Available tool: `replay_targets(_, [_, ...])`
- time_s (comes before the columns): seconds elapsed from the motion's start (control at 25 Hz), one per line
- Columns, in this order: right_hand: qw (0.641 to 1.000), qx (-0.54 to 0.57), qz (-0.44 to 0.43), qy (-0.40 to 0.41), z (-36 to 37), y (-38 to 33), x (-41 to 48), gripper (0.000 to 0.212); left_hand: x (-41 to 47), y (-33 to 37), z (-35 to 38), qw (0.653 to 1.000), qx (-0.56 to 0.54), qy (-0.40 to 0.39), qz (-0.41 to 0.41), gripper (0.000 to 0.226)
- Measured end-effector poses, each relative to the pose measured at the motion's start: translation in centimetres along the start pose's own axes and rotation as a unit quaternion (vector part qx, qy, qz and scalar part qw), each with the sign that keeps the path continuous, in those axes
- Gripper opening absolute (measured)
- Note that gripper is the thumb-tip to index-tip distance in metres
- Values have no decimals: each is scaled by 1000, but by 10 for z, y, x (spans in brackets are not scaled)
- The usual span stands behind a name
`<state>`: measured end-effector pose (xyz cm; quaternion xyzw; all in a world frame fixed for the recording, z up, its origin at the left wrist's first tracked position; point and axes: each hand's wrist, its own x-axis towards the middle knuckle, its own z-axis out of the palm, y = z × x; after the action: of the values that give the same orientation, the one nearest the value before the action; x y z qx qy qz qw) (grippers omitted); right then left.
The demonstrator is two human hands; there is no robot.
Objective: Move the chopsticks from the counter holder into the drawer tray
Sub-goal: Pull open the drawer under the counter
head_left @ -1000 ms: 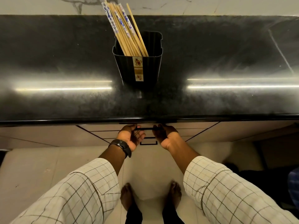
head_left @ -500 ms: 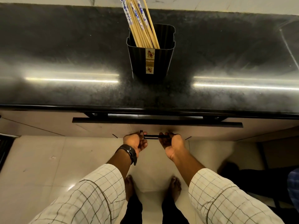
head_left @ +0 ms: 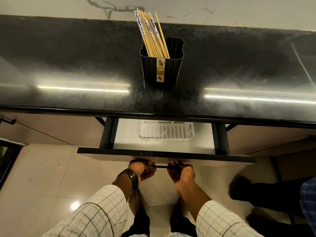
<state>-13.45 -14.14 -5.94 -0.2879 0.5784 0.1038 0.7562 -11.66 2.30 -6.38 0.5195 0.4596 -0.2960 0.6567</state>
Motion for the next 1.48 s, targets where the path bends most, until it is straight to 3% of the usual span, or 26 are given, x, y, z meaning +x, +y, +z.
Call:
replay_targets(0.44, [999,-15,47,15,-10,0,-3,21,-7,-8,3,998,46,22,-22,16])
replay_targets(0.76, [997,-25,72,22,5,-7,-11,46,-21,2,-7,994,98,-11,-38,19])
replay_targets(1.08, [998,-35,56,25,3,-4,-15,36,-29,10,-13,994,101,-31,-30,19])
replay_targets(1.48, [997,-39,59,36,-15,7,-25,42,-33,-16,-17,996,72,-17,-49,12])
